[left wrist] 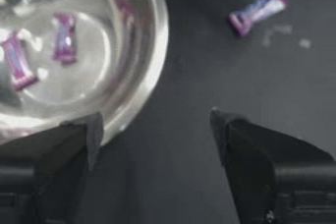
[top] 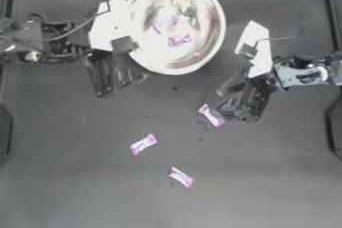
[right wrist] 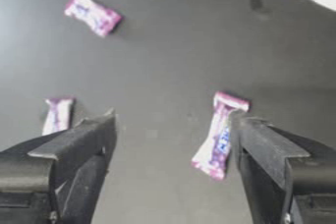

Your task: Put candies in bowl

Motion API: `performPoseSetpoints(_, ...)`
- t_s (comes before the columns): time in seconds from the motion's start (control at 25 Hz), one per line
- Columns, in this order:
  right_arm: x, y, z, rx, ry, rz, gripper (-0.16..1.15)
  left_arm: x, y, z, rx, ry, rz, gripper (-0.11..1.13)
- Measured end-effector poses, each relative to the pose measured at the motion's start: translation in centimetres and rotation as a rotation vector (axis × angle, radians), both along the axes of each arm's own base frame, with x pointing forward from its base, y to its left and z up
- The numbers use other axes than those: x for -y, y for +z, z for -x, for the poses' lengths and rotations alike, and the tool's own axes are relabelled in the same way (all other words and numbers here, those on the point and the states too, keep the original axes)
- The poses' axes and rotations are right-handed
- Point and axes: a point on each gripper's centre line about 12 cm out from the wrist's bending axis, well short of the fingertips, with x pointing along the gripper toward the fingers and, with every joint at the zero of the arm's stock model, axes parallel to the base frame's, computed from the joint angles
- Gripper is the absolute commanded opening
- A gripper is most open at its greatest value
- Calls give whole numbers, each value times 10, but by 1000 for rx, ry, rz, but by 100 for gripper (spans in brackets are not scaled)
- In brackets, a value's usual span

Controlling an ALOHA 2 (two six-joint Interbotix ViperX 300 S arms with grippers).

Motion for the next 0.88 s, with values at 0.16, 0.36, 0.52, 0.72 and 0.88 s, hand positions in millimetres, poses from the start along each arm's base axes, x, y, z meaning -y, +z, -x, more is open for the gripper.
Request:
performPoseSetpoints(0.16,-1,-6,-2,-38,31,8,96,11,-6,7,-6,-9,34,97)
performPoseSetpoints(0.36,-4,-14,-4,-108,59,-9,95,19,-8,9,-5,-20,57,97)
performPoseSetpoints(0.52,-5,-18,-6,-179,56,-10,90,27,-6,8,3,-37,65,97)
performPoseSetpoints(0.72,-7,-24,-10,-301,38,21,89,37,-13,9,-12,-47,87,97)
performPoseSetpoints(0.88,-10,-30,-16,-411,-2,70,90,42,-20,12,-25,-43,107,97)
